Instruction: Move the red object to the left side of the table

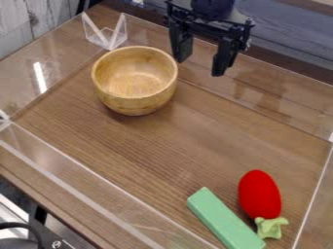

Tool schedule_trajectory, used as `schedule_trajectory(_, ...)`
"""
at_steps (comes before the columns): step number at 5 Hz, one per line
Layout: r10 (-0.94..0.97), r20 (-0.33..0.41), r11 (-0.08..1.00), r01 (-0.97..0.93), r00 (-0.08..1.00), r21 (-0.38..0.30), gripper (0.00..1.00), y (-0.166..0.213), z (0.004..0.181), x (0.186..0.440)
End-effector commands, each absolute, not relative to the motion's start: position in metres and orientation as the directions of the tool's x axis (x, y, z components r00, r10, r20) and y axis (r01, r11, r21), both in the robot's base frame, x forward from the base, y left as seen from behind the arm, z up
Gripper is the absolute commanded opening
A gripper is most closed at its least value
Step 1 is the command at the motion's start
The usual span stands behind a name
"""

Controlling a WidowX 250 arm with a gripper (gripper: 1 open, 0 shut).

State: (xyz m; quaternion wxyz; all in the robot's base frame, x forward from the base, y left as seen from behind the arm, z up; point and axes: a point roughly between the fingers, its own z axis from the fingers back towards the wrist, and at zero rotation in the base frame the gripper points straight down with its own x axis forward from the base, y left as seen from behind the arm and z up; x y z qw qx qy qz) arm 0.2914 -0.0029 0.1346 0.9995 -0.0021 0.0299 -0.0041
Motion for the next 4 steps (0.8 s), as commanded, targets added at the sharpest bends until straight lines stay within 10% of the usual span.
schedule_trajectory(1,0.069,-0.084,0.997,-0.071,0.994,-0.011,1.00,-0.015,0.127,0.280)
schedule_trajectory(4,0.665,-0.121,0.732,-0.675,0.737,-0.094,1.00,-0.125,0.089,0.216)
